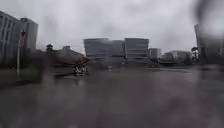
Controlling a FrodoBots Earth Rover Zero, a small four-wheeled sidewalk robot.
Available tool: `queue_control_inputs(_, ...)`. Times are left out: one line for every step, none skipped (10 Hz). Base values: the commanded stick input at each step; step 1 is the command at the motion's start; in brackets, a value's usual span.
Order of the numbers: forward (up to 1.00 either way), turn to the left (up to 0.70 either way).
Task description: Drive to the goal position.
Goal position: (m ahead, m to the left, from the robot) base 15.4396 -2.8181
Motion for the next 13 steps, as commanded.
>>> queue_control_inputs(1.00, -0.15)
queue_control_inputs(1.00, 0.00)
queue_control_inputs(1.00, 0.00)
queue_control_inputs(1.00, 0.00)
queue_control_inputs(1.00, 0.00)
queue_control_inputs(1.00, 0.00)
queue_control_inputs(1.00, 0.00)
queue_control_inputs(1.00, 0.00)
queue_control_inputs(1.00, 0.00)
queue_control_inputs(1.00, 0.00)
queue_control_inputs(1.00, 0.00)
queue_control_inputs(1.00, 0.00)
queue_control_inputs(1.00, 0.00)
